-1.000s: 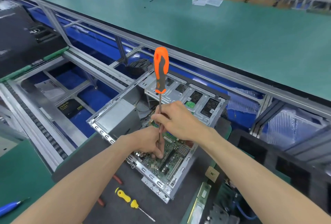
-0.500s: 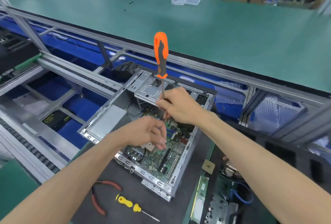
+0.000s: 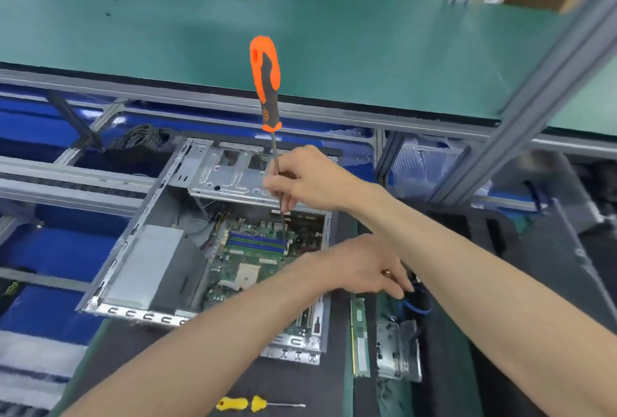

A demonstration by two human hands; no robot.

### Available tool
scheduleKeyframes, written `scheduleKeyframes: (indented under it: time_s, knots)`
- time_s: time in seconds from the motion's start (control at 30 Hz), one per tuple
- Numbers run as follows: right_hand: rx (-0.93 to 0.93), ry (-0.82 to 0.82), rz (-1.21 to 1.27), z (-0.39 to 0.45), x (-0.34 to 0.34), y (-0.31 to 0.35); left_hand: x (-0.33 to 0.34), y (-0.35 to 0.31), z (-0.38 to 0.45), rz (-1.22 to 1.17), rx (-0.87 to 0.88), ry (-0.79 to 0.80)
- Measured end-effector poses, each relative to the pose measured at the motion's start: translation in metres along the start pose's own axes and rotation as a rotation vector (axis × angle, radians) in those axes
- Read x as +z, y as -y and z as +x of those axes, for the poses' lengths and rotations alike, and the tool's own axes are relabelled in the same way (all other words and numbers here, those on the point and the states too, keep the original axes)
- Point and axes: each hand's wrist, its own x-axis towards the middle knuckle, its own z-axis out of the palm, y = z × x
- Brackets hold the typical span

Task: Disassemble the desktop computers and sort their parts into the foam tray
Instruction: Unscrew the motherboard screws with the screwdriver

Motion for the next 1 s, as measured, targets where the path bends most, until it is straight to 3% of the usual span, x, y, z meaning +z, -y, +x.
scheduleKeyframes:
  time_s: [0.1, 0.2, 0.3, 0.37, 0.47, 0.57, 0.63, 0.73, 0.83, 1.0]
  knots:
    - [0.046, -0.028, -0.011, -0.008, 0.000, -0.003, -0.009, 0.011, -0.013, 0.085, 0.133, -0.017]
    - [0.088, -0.073, 0.012, -0.014, 0.001, -0.007, -0.027, 0.036, -0.055, 0.129, 0.211, -0.149]
    - [0.131, -0.105, 0.034, -0.018, 0.008, -0.010, -0.041, 0.064, -0.099, 0.133, 0.210, -0.345]
    - [0.153, -0.115, 0.020, -0.018, 0.014, -0.012, -0.048, 0.081, -0.120, 0.100, 0.217, -0.558]
    - [0.198, -0.131, 0.001, -0.022, 0.022, -0.015, -0.059, 0.108, -0.131, 0.064, 0.053, -0.793]
    - [0.235, -0.156, -0.003, -0.027, 0.032, -0.016, -0.065, 0.119, -0.125, -0.036, -0.098, -0.605]
    - [0.244, -0.166, -0.008, -0.029, 0.038, -0.015, -0.063, 0.122, -0.111, -0.098, -0.066, -0.462]
    - [0.242, -0.184, -0.046, -0.033, 0.045, -0.012, -0.060, 0.127, -0.092, -0.032, -0.056, -0.346]
    - [0.231, -0.281, -0.133, -0.034, 0.041, -0.007, -0.059, 0.137, -0.089, -0.129, -0.015, -0.232]
    - [0.177, -0.420, 0.128, -0.019, 0.027, 0.003, -0.051, 0.150, -0.084, -0.180, -0.035, -0.066]
